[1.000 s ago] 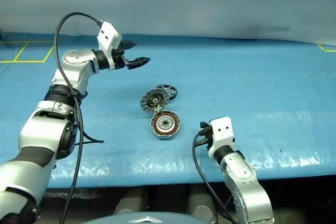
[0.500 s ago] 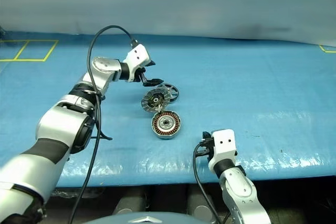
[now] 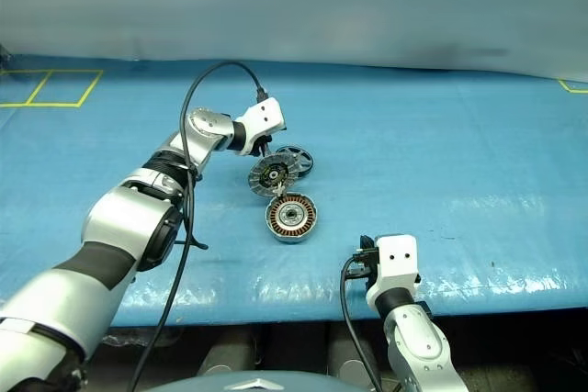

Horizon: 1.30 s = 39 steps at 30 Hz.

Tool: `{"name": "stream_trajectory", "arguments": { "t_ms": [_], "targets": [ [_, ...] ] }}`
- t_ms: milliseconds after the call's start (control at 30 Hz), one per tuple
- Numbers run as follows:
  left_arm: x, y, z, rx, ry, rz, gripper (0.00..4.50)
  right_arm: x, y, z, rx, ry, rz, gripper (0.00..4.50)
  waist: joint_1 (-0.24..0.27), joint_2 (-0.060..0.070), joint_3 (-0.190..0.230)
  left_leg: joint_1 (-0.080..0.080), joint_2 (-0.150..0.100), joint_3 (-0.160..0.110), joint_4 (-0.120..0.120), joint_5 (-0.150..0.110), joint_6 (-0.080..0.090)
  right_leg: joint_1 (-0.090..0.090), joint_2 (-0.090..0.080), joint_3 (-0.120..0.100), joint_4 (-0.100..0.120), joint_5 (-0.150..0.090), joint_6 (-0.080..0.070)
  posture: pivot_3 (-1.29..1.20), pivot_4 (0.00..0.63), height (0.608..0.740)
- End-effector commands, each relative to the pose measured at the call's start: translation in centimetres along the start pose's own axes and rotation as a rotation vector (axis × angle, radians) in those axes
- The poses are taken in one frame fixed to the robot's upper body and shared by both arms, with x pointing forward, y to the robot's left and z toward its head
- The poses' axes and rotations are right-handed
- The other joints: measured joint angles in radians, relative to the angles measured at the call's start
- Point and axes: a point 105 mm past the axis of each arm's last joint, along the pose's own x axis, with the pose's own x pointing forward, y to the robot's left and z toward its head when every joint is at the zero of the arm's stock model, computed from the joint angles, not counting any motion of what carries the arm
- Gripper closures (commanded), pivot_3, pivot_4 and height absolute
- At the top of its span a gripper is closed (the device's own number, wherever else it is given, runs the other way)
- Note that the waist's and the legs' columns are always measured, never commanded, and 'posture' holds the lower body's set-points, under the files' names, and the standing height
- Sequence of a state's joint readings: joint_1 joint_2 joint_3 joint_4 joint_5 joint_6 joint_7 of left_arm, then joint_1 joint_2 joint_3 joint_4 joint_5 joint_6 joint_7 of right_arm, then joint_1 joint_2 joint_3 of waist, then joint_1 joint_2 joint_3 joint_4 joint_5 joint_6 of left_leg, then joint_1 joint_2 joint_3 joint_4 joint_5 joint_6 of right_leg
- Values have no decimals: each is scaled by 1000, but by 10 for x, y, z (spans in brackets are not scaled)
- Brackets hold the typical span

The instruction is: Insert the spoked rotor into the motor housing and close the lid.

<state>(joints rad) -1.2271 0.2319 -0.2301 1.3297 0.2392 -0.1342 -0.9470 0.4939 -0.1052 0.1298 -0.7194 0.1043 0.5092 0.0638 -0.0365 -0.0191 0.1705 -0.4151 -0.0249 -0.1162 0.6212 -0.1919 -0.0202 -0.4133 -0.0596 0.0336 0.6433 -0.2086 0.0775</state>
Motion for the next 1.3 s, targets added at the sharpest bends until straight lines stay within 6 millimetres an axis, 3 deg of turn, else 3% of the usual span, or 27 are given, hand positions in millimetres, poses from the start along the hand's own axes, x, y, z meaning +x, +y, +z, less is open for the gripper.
{"name": "stream_trajectory", "arguments": {
  "t_ms": [33,600,1033,1133,1300],
  "targets": [
    [-1,3,6,19,28,-5,0,-4,1,16,0,-74,-12,4460,0,0,0,0,0,0,0,0,0,0,0,0,0,0,0,0,150,740],
    [-1,-3,-23,-8,134,-14,0,-3,0,19,-3,-85,-19,4460,0,0,0,0,0,0,1,0,0,0,0,0,1,0,1,0,150,740],
    [-6,2,-30,-18,153,21,0,-2,1,19,-6,-84,-14,4460,1,0,0,0,0,0,4,0,0,1,0,0,2,1,1,0,150,740],
    [-6,2,-31,-22,153,27,590,-2,1,19,-7,-85,-12,4500,1,0,0,0,0,0,4,0,0,2,0,0,2,1,2,0,150,740],
    [-6,3,-32,-29,150,35,2250,-2,1,20,-9,-86,-11,4500,1,0,0,0,0,0,5,0,0,2,0,0,2,1,2,0,150,740]
  ]
}}
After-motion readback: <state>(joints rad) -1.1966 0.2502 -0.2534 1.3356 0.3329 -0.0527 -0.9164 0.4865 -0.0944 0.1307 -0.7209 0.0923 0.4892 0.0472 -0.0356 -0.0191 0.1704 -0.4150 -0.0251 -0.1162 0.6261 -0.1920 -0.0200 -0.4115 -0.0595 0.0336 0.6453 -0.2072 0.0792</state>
